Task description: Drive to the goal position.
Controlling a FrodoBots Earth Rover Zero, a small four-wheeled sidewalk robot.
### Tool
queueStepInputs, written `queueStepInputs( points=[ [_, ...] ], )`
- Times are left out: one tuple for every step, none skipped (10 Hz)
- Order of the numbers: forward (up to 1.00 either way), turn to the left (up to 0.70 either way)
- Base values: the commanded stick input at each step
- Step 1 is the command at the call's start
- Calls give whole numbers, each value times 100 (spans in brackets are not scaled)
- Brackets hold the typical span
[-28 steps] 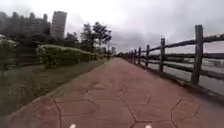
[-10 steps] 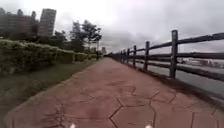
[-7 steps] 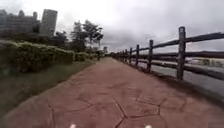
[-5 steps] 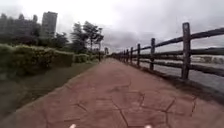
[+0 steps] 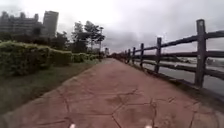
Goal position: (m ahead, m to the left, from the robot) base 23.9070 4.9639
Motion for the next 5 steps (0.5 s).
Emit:
queueStepInputs(
  points=[
    [85, -34],
    [85, -33],
    [85, -13],
    [85, 0],
    [85, 0]
  ],
)
